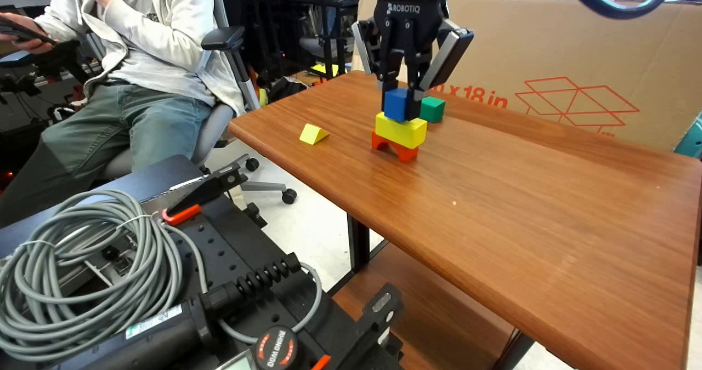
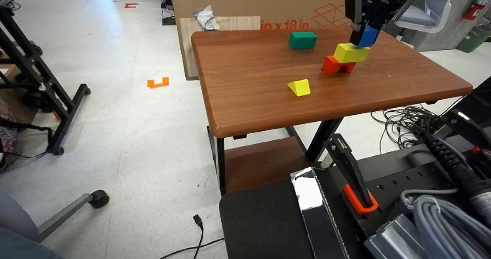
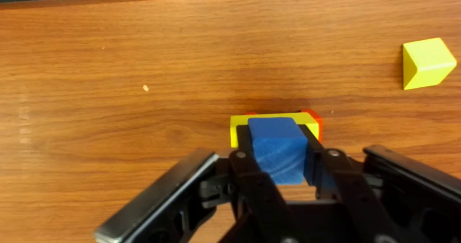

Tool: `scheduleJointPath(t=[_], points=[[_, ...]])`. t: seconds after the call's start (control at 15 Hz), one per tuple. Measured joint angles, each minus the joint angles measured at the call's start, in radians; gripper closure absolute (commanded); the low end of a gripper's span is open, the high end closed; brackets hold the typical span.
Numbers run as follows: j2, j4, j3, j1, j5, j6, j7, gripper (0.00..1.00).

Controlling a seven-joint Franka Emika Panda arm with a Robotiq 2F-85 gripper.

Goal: Stack up the blocks in opposite order

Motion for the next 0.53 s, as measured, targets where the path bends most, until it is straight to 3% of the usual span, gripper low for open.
scheduleJointPath(t=[0.27,0.33,0.4,0.53], points=[[0.005,0.0,-0.001,0.0,0.0,0.0,0.0,0.91],[0.008,0.0,-0.001,0.0,0.0,0.001,0.0,0.76],[0.009,0.0,-0.001,0.0,0.0,0.001,0.0,0.41],[0.011,0.001,-0.001,0.0,0.001,0.001,0.0,0.36]])
